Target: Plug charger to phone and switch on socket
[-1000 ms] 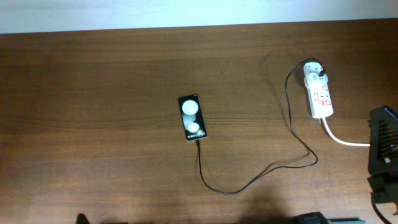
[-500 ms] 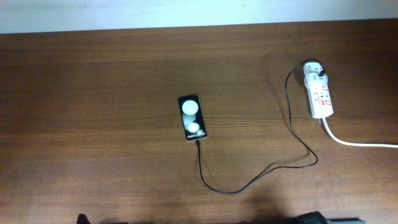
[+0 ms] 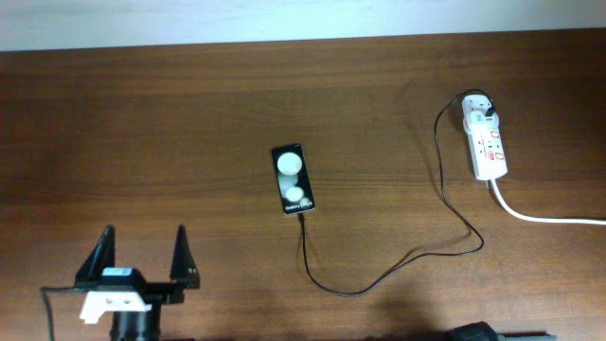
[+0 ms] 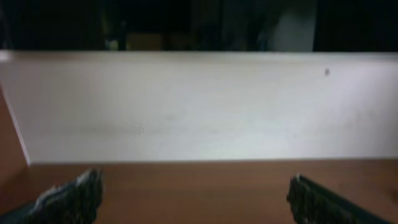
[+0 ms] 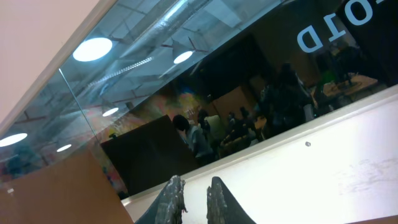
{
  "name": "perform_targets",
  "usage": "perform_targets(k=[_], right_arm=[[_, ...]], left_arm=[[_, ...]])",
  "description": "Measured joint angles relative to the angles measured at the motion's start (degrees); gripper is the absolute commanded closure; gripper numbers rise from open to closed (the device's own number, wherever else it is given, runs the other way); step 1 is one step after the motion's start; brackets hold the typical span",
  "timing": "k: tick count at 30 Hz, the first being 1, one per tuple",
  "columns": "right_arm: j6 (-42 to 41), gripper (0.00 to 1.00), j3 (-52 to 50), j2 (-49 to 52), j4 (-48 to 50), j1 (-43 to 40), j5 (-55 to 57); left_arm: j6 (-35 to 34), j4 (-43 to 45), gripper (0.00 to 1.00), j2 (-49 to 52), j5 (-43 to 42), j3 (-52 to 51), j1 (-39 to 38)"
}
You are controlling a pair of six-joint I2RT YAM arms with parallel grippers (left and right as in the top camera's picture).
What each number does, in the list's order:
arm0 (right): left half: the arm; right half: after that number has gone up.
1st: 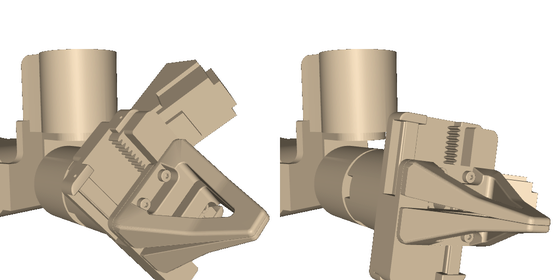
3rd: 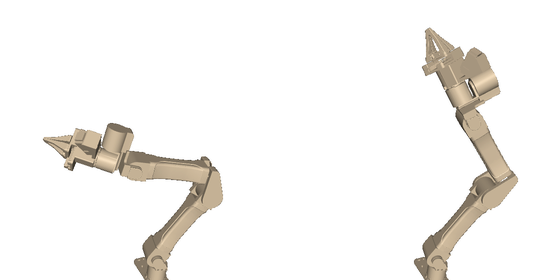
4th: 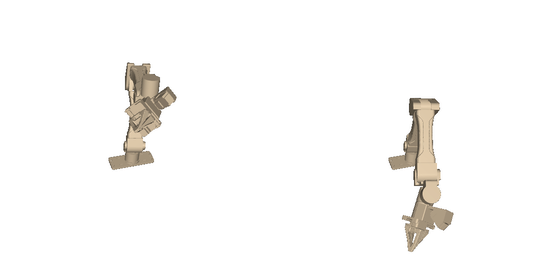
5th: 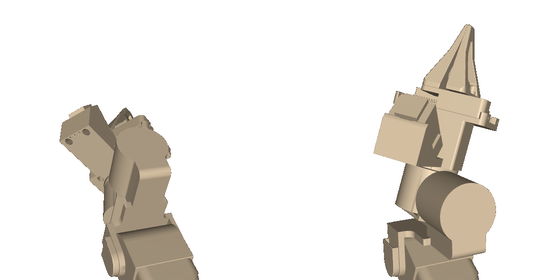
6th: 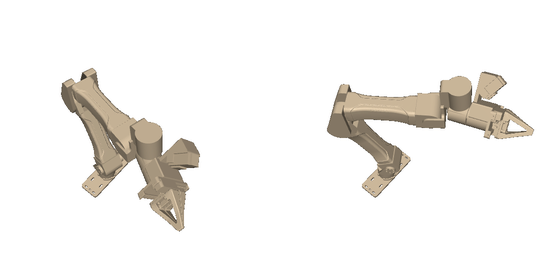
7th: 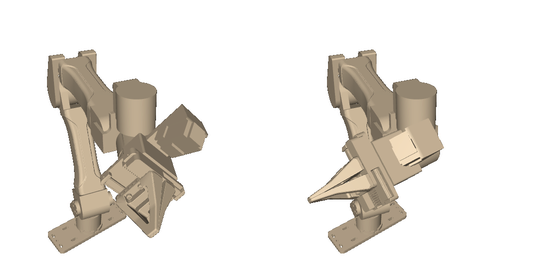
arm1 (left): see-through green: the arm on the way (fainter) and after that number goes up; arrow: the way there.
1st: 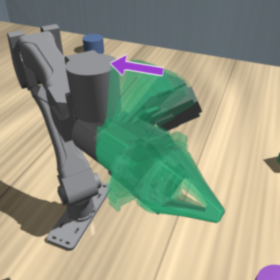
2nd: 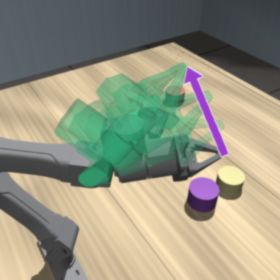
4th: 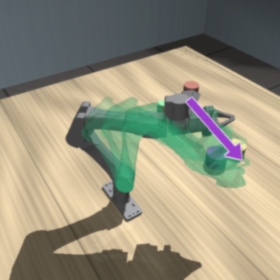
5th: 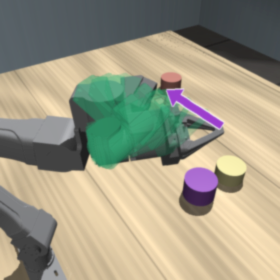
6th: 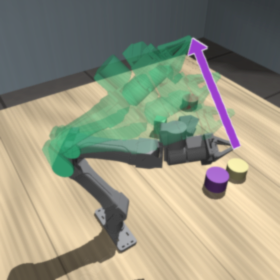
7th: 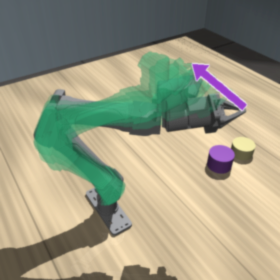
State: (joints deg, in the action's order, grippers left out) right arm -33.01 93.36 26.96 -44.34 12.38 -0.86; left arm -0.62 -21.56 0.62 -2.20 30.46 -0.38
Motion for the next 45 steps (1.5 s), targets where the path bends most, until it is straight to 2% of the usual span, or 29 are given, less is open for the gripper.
perform_targets(k=[5, 10, 14, 18, 23, 26, 28, 34, 45], right_arm=[[0.02, 0.83, 0.0, -0.09, 0.0, 0.0, 0.0], [0.0, 0.83, 0.0, -0.09, -0.02, 0.0, 0.0], [0.02, 0.83, 0.0, -0.09, -0.04, 0.0, 0.0], [0.02, 0.83, 0.0, -0.09, -0.07, 0.0, 0.0], [0.02, 0.83, 0.0, -0.09, -0.2, 0.0, -0.02], [0.02, 0.83, 0.0, -0.09, -0.2, 0.0, 0.0], [0.02, 0.83, -0.02, -0.09, -0.2, 0.0, -0.02], [0.02, 0.83, -0.02, -0.09, -0.2, 0.0, 0.0], [-0.2, 0.83, -6.32, -0.09, 6.12, 0.04, -3.56]], left_arm=[[10.19, 9.46, 0.01, 0.0, -9.05, -9.42, 0.0], [14.64, 18.47, 0.01, 0.0, -13.75, -18.47, 0.0], [14.84, 20.41, 0.01, 0.02, -12.63, -24.22, 0.0], [15.28, 20.52, 0.01, 0.02, -6.71, -24.41, 0.0], [16.31, 24.72, 0.01, 0.0, -5.16, -27.82, 0.0], [16.28, 24.37, 0.01, 0.0, -5.22, -29.83, 0.0], [16.26, 17.99, 0.01, -0.02, -4.66, -29.7, 0.0], [15.82, 17.75, 0.01, 3.37, -4.46, -29.81, 0.0], [15.82, 17.81, 0.01, 0.26, -4.63, -29.81, -0.02]])
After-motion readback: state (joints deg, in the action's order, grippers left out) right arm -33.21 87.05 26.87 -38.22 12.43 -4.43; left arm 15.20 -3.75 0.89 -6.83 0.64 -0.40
